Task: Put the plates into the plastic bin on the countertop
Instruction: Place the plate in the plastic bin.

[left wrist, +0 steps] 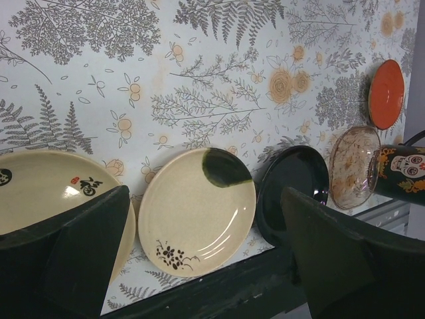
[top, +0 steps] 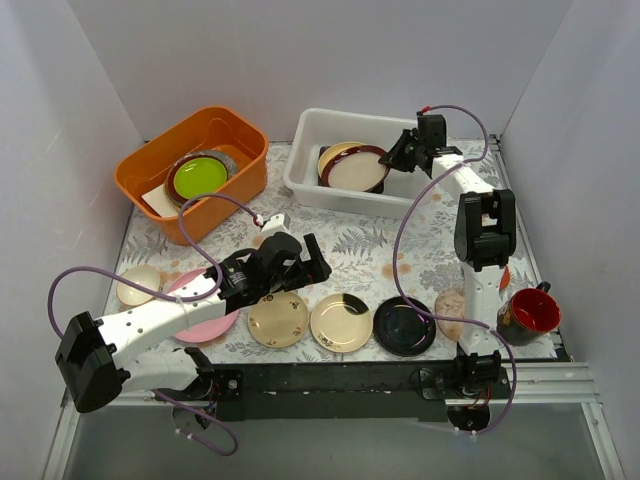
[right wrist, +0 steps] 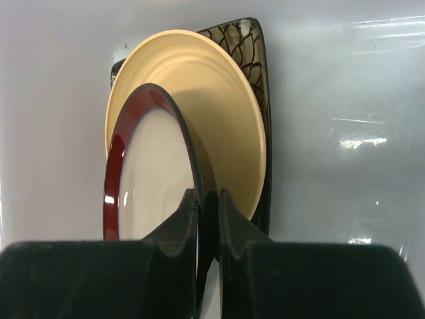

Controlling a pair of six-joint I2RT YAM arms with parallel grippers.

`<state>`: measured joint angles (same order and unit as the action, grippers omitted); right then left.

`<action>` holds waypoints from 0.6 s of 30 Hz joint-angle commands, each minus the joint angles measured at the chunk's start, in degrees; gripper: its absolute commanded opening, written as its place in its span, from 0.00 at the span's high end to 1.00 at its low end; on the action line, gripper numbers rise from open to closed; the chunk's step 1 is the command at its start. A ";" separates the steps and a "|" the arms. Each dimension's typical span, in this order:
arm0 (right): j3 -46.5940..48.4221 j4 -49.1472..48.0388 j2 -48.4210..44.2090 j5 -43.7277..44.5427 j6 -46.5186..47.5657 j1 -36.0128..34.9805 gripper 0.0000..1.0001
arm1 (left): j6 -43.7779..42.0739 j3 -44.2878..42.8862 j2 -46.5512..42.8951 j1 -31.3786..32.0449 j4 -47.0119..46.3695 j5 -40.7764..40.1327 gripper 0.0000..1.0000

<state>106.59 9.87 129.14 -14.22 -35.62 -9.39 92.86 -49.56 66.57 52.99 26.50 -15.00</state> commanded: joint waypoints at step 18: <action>-0.14 -11.71 1.73 -5.56 -8.59 -0.98 0.87 | -1.28 0.43 -2.75 -0.17 -1.72 3.05 0.02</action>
<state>106.21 5.82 132.25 -15.99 -40.77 -9.67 92.53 -49.54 66.52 52.99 25.71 -12.67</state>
